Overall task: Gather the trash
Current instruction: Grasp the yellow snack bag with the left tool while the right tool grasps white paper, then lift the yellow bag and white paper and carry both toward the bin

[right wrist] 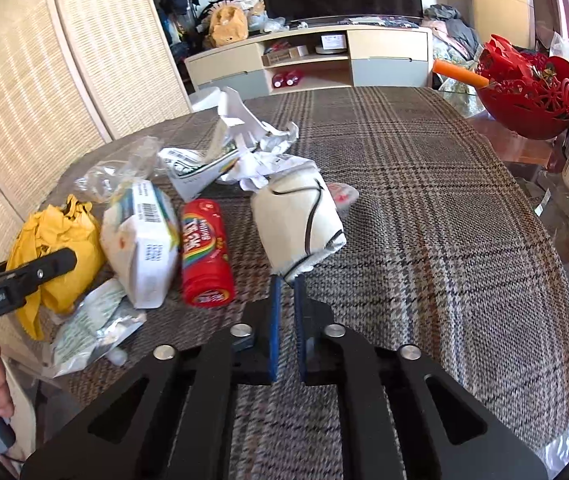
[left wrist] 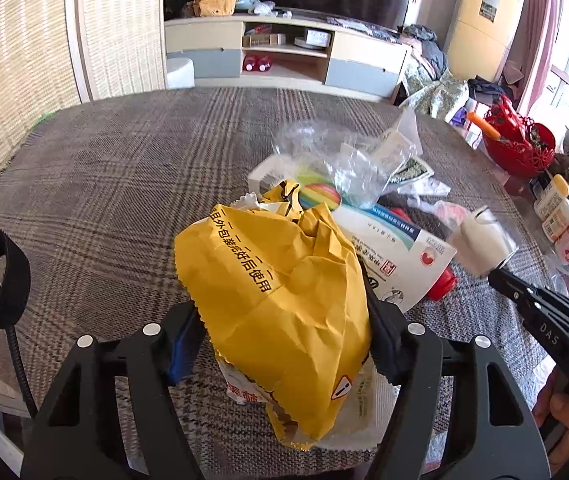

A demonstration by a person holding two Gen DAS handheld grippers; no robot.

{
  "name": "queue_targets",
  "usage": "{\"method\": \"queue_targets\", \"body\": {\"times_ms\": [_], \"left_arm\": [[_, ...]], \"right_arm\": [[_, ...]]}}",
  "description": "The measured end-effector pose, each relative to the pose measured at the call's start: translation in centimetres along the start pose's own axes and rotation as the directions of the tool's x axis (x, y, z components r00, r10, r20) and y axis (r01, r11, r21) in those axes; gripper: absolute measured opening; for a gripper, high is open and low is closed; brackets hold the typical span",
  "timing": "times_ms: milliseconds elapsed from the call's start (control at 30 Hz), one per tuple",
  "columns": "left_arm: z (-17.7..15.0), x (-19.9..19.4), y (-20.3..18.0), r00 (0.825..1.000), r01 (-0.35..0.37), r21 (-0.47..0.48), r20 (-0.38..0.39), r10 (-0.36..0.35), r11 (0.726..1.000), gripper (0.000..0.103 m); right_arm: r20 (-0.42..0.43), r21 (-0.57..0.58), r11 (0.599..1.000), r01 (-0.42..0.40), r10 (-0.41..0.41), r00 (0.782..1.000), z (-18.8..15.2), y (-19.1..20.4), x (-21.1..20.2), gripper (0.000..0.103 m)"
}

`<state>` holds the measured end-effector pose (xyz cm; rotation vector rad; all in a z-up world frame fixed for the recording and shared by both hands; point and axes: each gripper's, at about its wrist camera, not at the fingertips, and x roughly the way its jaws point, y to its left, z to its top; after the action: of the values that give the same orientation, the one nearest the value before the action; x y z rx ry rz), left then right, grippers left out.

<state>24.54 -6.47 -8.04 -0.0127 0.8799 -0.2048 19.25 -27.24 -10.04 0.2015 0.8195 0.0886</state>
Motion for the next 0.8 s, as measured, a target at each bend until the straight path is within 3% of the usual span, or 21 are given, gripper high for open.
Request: {"method": "queue_targets", "body": {"times_ms": [400, 633, 667, 700, 733, 767, 800], "left_arm": [[-1.0, -9.2, 0.5, 0.992, 0.022, 0.022, 0.127, -0.025, 1.000, 0.066], [-2.6, -11.0, 1.4, 0.991, 0.012, 0.026, 0.132, -0.015, 1.000, 0.066], [-2.8, -10.9, 1.5, 0.991, 0.011, 0.026, 0.130, -0.015, 1.000, 0.066], [-2.9, -10.8, 1.6, 0.992, 0.014, 0.024, 0.126, -0.017, 1.000, 0.066], [-2.8, -10.5, 1.8, 0.993, 0.018, 0.023, 0.120, -0.021, 1.000, 0.066], [-2.9, -10.1, 1.9, 0.993, 0.021, 0.021, 0.114, -0.023, 1.000, 0.066], [-2.9, -9.7, 2.0, 0.994, 0.023, 0.020, 0.107, -0.025, 1.000, 0.066]], "right_arm": [[0.076, -0.029, 1.000, -0.009, 0.011, 0.997, -1.1, 3.2, -6.5, 0.002], [0.055, -0.043, 0.998, 0.048, -0.045, 0.997, -0.9, 3.9, -5.2, 0.005], [0.045, -0.037, 0.998, 0.052, -0.050, 0.998, -0.9, 3.9, -4.8, 0.015], [0.044, -0.029, 0.998, 0.050, -0.049, 0.998, -0.8, 3.7, -4.3, 0.043], [0.050, -0.021, 0.999, 0.050, -0.049, 0.998, -0.7, 3.5, -3.9, 0.057], [0.057, -0.020, 0.998, 0.052, -0.051, 0.997, -0.6, 3.4, -3.6, 0.064], [0.056, -0.020, 0.999, 0.047, -0.045, 0.997, -0.5, 3.3, -3.2, 0.064]]}}
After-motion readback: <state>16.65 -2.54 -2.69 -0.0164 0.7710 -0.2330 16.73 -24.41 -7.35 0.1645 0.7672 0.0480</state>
